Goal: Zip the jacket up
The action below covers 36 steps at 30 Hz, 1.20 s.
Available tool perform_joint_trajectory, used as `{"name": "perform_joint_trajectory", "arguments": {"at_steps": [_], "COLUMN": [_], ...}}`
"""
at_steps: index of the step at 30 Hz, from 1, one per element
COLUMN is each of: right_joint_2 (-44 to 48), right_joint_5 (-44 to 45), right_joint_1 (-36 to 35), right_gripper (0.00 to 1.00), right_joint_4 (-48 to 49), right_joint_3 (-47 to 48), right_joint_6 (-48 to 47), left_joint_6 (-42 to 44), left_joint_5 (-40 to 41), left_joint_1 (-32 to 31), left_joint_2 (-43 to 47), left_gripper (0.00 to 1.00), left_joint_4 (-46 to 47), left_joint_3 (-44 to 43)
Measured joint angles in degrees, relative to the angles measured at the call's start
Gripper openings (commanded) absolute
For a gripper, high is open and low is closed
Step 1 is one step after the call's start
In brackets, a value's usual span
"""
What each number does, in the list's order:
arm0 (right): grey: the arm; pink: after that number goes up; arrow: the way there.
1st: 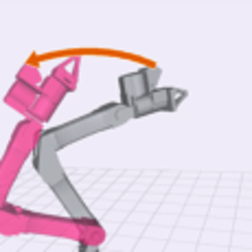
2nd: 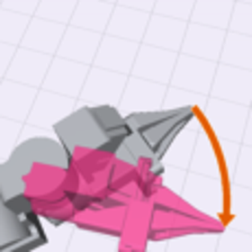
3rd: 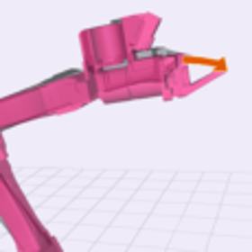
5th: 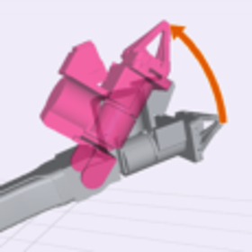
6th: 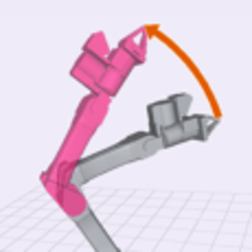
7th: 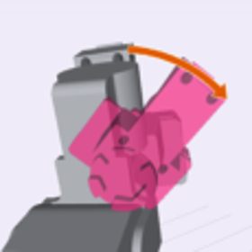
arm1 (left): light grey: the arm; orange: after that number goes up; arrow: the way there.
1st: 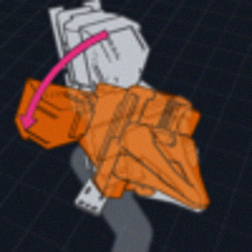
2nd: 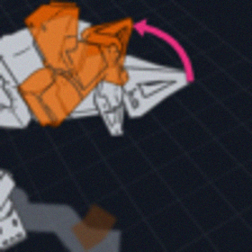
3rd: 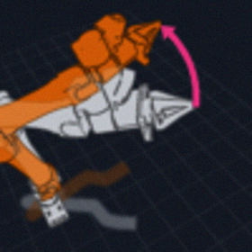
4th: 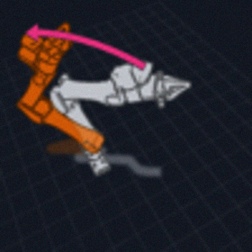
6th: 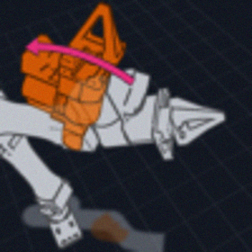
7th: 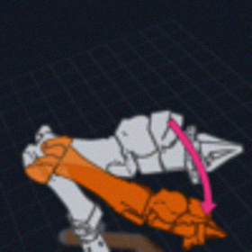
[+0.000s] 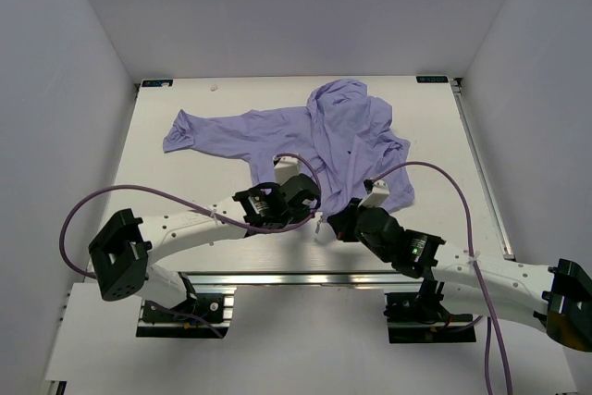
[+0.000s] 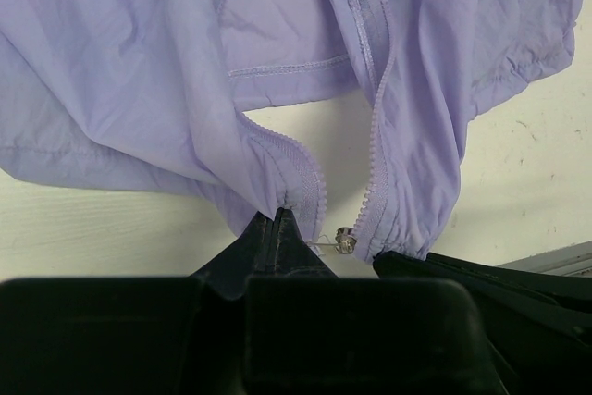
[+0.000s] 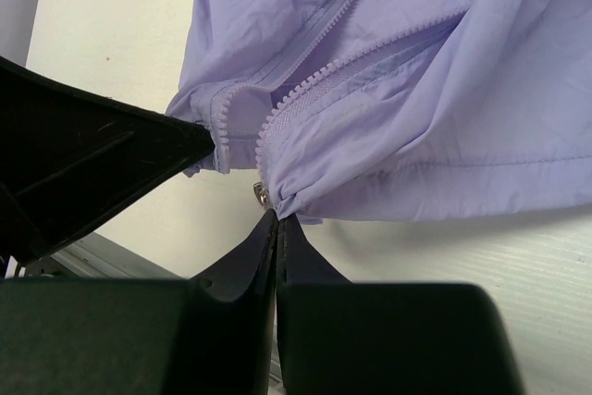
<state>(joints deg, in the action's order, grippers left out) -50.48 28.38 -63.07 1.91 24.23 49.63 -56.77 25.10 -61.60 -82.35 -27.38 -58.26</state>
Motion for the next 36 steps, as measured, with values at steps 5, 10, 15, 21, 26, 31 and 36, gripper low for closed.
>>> {"name": "perform_joint_trajectory", "arguments": {"at_steps": [5, 10, 15, 21, 26, 31, 36], "right_joint_2": [-0.3, -0.3, -0.2, -0.2, -0.2, -0.2, -0.2], "right_joint_5": [-0.1, -0.6, -0.9, -1.4, -1.5, -1.5, -1.4], "right_joint_1": [0.0, 0.0, 0.0, 0.0, 0.0, 0.0, 0.0], "right_gripper": [0.0, 0.0, 0.0, 0.0, 0.0, 0.0, 0.0], "right_joint_4": [0.9, 1.8, 2.8, 3.1, 3.1, 3.7, 4.5], "right_joint_3": [0.0, 0.0, 0.0, 0.0, 0.0, 0.0, 0.0], "right_joint_6": [0.3, 0.9, 1.3, 1.4, 2.0, 2.5, 3.0], "left_joint_6": [-0.2, -0.2, -0.2, -0.2, -0.3, -0.3, -0.3], "left_joint_5": [0.0, 0.0, 0.0, 0.0, 0.0, -0.1, -0.3], "left_joint_1": [0.0, 0.0, 0.0, 0.0, 0.0, 0.0, 0.0], "left_joint_2": [0.0, -0.2, -0.8, -0.8, -0.8, -0.8, -0.5], "left_gripper": [0.0, 0.0, 0.0, 0.0, 0.0, 0.0, 0.0], "left_joint_4": [0.4, 0.9, 0.9, 1.0, 1.1, 1.9, 2.2], "left_joint_3": [0.0, 0.0, -0.3, -0.3, -0.3, -0.3, -0.3]}}
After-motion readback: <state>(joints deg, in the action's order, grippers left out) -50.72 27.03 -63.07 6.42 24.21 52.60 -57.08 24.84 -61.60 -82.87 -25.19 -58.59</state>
